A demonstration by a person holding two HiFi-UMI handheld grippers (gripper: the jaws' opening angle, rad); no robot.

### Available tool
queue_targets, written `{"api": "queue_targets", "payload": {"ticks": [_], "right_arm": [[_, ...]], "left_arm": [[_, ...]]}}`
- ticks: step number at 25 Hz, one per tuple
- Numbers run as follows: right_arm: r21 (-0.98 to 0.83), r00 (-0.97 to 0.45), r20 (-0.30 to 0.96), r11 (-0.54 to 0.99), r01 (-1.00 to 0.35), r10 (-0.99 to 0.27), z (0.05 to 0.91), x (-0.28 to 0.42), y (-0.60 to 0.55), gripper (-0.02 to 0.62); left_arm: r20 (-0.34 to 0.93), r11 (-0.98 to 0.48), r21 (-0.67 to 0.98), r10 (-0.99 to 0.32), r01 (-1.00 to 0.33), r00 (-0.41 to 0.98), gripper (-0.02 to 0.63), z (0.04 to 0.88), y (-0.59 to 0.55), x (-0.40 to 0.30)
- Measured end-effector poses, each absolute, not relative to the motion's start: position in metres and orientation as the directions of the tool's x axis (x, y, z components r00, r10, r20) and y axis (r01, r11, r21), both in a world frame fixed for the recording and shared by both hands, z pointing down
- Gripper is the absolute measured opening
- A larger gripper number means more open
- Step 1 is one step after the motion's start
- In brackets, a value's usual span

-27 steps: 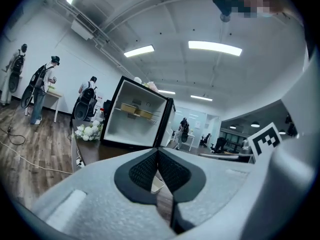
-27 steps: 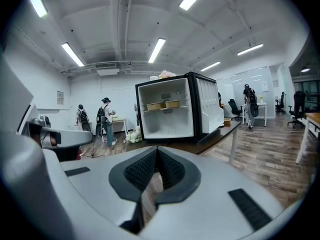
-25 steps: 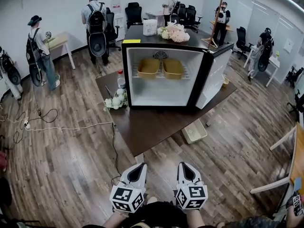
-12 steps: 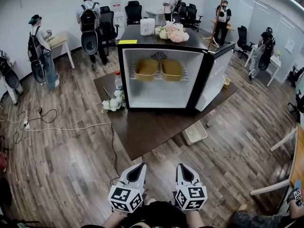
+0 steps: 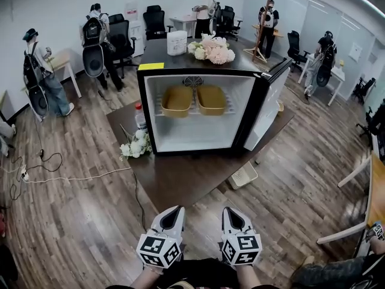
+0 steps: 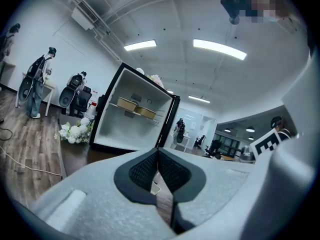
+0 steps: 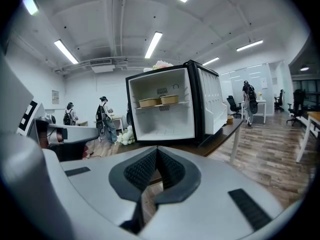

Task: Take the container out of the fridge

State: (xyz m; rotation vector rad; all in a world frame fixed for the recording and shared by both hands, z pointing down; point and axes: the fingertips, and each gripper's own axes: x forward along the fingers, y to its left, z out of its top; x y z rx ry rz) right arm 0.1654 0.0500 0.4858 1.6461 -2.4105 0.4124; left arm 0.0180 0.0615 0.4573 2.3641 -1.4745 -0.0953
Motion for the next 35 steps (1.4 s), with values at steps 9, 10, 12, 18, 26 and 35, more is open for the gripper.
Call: {"api": "queue_targets", "payload": {"ticks": [9,10,12,18,26,35], "right_arm": [[-0.115,-0.288,0.359,0.264,-0.958,-0.888,0.495,0.149,0.001,0.008],[-0.121,-0.285,0.358,0.259,-0.958,-0.889,0.495,0.147,-0.005,0.008],[-0.13,-0.278,0.352,0.248,-0.96,-0.894,0.493,0.141,-0.016,0.008],[-0.147,-0.203,0.35,0.16,-0.976,-0.915,0.493,0.133,-0.044,0.008],[-0.164,-0.107,0.354,0.051,-0.985,-0.929,0.488,0.123,-0.07,0.008],[-0.161,0.027,0.306,-0.079,-0.984,-0.952,0.461,0.131,-0.095,0.008]], "left_arm": [[0.155,-0.408,0.377,-0.858,-0.832,0.491,0.009,0.464,-0.001,-0.008],[0.165,-0.404,0.377,-0.856,-0.834,0.489,0.009,0.466,-0.009,-0.011],[0.176,-0.409,0.366,-0.851,-0.836,0.494,0.009,0.466,-0.023,-0.017],[0.194,-0.452,0.345,-0.823,-0.822,0.534,0.009,0.466,-0.056,-0.031],[0.198,-0.483,0.334,-0.804,-0.809,0.561,0.009,0.46,-0.085,-0.057],[0.222,-0.469,0.335,-0.803,-0.817,0.553,0.009,0.467,-0.1,-0.083]]}}
